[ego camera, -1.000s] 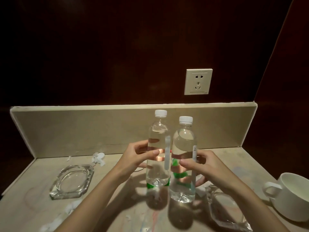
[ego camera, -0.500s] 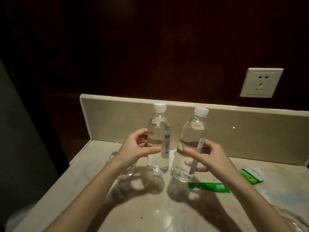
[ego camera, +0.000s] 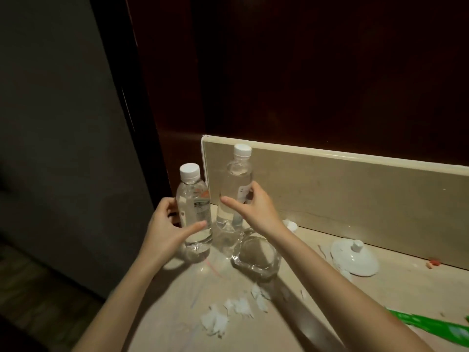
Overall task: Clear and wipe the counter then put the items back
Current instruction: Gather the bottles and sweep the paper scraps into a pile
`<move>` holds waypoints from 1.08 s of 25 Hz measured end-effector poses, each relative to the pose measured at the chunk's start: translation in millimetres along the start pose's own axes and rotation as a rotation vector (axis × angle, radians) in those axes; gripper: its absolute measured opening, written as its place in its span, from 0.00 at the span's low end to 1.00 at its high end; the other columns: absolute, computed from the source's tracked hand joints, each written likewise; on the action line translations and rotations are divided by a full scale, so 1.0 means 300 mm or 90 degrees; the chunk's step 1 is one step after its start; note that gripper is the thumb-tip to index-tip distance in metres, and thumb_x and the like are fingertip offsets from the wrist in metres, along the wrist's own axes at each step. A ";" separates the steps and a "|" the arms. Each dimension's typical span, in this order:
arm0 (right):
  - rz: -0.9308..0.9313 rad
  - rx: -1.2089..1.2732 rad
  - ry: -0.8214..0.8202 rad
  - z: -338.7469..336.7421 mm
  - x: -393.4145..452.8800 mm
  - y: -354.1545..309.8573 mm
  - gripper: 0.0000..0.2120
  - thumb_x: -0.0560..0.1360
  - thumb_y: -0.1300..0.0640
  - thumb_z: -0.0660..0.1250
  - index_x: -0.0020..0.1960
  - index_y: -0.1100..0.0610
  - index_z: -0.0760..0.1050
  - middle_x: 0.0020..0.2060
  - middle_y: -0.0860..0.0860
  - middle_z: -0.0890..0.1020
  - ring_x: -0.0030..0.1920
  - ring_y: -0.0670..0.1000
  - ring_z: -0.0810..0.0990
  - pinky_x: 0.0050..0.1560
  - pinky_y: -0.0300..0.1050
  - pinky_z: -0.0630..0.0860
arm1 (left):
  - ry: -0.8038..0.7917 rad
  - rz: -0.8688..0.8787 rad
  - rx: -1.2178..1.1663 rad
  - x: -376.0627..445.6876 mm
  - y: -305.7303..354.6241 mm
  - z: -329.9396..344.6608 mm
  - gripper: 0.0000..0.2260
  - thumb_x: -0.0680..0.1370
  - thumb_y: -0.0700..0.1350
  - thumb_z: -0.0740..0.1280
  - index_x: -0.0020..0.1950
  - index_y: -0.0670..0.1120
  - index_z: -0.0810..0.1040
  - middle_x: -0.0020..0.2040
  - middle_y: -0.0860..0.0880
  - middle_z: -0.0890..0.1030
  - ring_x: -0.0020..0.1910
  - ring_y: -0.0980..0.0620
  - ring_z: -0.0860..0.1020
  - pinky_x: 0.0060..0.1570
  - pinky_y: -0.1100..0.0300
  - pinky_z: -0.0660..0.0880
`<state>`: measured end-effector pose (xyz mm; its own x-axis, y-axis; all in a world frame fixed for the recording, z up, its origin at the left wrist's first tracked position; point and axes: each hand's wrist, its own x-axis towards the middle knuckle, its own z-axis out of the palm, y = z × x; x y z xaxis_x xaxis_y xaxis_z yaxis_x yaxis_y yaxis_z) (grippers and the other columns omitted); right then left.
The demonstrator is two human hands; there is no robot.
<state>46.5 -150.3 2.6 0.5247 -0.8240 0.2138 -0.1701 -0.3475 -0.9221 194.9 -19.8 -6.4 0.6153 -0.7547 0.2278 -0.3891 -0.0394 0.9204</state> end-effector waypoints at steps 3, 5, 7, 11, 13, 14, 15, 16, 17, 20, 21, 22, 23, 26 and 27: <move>0.010 -0.028 -0.042 0.082 0.056 0.033 0.23 0.68 0.44 0.74 0.49 0.59 0.70 0.46 0.53 0.79 0.43 0.48 0.75 0.44 0.43 0.72 | -0.022 -0.014 0.012 -0.008 -0.055 0.001 0.25 0.64 0.42 0.80 0.56 0.48 0.72 0.55 0.51 0.79 0.56 0.52 0.79 0.58 0.51 0.75; 0.021 -0.043 -0.060 0.114 0.078 0.059 0.22 0.67 0.46 0.75 0.49 0.58 0.70 0.44 0.52 0.79 0.41 0.47 0.75 0.41 0.42 0.71 | -0.029 -0.017 0.001 -0.014 -0.079 0.013 0.25 0.64 0.41 0.80 0.55 0.49 0.72 0.55 0.52 0.79 0.55 0.54 0.79 0.56 0.54 0.76; 0.035 -0.042 -0.064 0.136 0.091 0.077 0.20 0.67 0.49 0.76 0.48 0.57 0.70 0.40 0.48 0.77 0.38 0.46 0.73 0.37 0.39 0.69 | -0.025 -0.020 -0.020 -0.013 -0.091 0.021 0.24 0.64 0.39 0.79 0.54 0.48 0.73 0.54 0.53 0.80 0.53 0.57 0.79 0.52 0.61 0.76; 0.036 -0.047 -0.062 0.147 0.103 0.107 0.19 0.67 0.52 0.76 0.47 0.58 0.69 0.37 0.46 0.75 0.34 0.43 0.72 0.34 0.36 0.67 | -0.026 -0.018 -0.033 -0.003 -0.105 0.032 0.24 0.64 0.38 0.79 0.56 0.46 0.73 0.53 0.53 0.80 0.52 0.61 0.78 0.45 0.71 0.73; 0.040 -0.039 -0.061 0.147 0.101 0.116 0.19 0.67 0.52 0.76 0.48 0.59 0.70 0.38 0.46 0.77 0.35 0.43 0.73 0.35 0.37 0.69 | -0.037 -0.019 -0.028 -0.001 -0.104 0.034 0.25 0.65 0.38 0.79 0.57 0.46 0.73 0.54 0.54 0.79 0.53 0.62 0.77 0.46 0.72 0.71; 0.042 -0.034 -0.063 0.146 0.100 0.117 0.20 0.67 0.52 0.76 0.48 0.59 0.70 0.39 0.47 0.77 0.36 0.44 0.74 0.36 0.38 0.70 | -0.043 -0.020 -0.022 0.000 -0.103 0.032 0.25 0.65 0.38 0.79 0.58 0.46 0.73 0.55 0.54 0.79 0.53 0.62 0.77 0.48 0.71 0.71; 0.042 -0.032 -0.074 0.143 0.097 0.118 0.20 0.67 0.51 0.76 0.49 0.58 0.70 0.39 0.46 0.77 0.38 0.45 0.75 0.39 0.39 0.71 | -0.048 -0.023 -0.013 0.003 -0.104 0.030 0.26 0.65 0.39 0.79 0.59 0.47 0.72 0.56 0.55 0.79 0.54 0.62 0.76 0.50 0.69 0.71; 0.045 -0.033 -0.094 0.136 0.100 0.123 0.20 0.67 0.50 0.76 0.50 0.57 0.70 0.41 0.46 0.78 0.40 0.45 0.76 0.42 0.40 0.73 | -0.053 -0.026 -0.003 0.004 -0.104 0.027 0.26 0.65 0.39 0.79 0.59 0.48 0.72 0.56 0.54 0.78 0.54 0.61 0.76 0.53 0.65 0.73; 0.047 -0.036 -0.125 0.128 0.102 0.129 0.22 0.66 0.50 0.77 0.53 0.56 0.71 0.44 0.46 0.79 0.44 0.45 0.78 0.47 0.42 0.76 | -0.059 -0.031 0.006 0.003 -0.104 0.020 0.27 0.65 0.40 0.79 0.60 0.49 0.71 0.58 0.54 0.78 0.56 0.60 0.77 0.57 0.61 0.73; 0.011 -0.121 -0.189 0.059 0.108 0.147 0.24 0.69 0.54 0.74 0.63 0.57 0.72 0.58 0.51 0.80 0.59 0.49 0.78 0.64 0.48 0.73 | -0.095 -0.053 0.064 -0.017 -0.098 -0.012 0.32 0.65 0.44 0.79 0.66 0.50 0.70 0.62 0.54 0.76 0.60 0.55 0.75 0.62 0.54 0.72; -0.012 -0.182 -0.187 0.020 0.106 0.154 0.21 0.72 0.58 0.71 0.64 0.58 0.73 0.60 0.52 0.79 0.61 0.49 0.77 0.66 0.47 0.71 | -0.103 -0.060 0.093 -0.025 -0.092 -0.033 0.32 0.66 0.46 0.79 0.67 0.50 0.70 0.62 0.55 0.76 0.61 0.55 0.75 0.62 0.55 0.72; -0.038 -0.265 -0.170 -0.019 0.104 0.165 0.18 0.74 0.60 0.67 0.63 0.58 0.75 0.61 0.52 0.80 0.61 0.49 0.77 0.66 0.45 0.70 | -0.107 -0.063 0.127 -0.032 -0.088 -0.058 0.31 0.67 0.46 0.78 0.67 0.49 0.71 0.61 0.56 0.76 0.60 0.56 0.76 0.61 0.56 0.72; -0.066 -0.358 -0.152 -0.056 0.103 0.178 0.16 0.76 0.61 0.64 0.63 0.58 0.77 0.60 0.52 0.80 0.61 0.50 0.77 0.65 0.46 0.70 | -0.111 -0.064 0.162 -0.040 -0.081 -0.085 0.28 0.68 0.47 0.77 0.66 0.49 0.73 0.60 0.56 0.77 0.58 0.57 0.77 0.59 0.57 0.73; -0.103 -0.530 -0.209 -0.088 0.120 0.217 0.14 0.79 0.57 0.60 0.62 0.54 0.77 0.58 0.52 0.81 0.58 0.55 0.79 0.58 0.52 0.74 | -0.141 -0.067 0.196 -0.073 -0.045 -0.137 0.15 0.70 0.45 0.76 0.55 0.49 0.80 0.49 0.52 0.83 0.45 0.56 0.82 0.48 0.63 0.79; -0.097 -0.556 -0.251 -0.075 0.125 0.222 0.13 0.80 0.54 0.59 0.61 0.53 0.77 0.57 0.52 0.81 0.57 0.56 0.79 0.56 0.52 0.74 | -0.153 -0.071 0.193 -0.088 -0.031 -0.135 0.11 0.70 0.44 0.75 0.51 0.49 0.81 0.45 0.49 0.84 0.42 0.54 0.83 0.42 0.65 0.79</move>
<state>36.2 -214.5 -43.5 0.8068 -0.5894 0.0410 -0.5540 -0.7787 -0.2944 210.2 27.0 -8.0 0.5019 -0.8647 0.0179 -0.5360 -0.2947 0.7911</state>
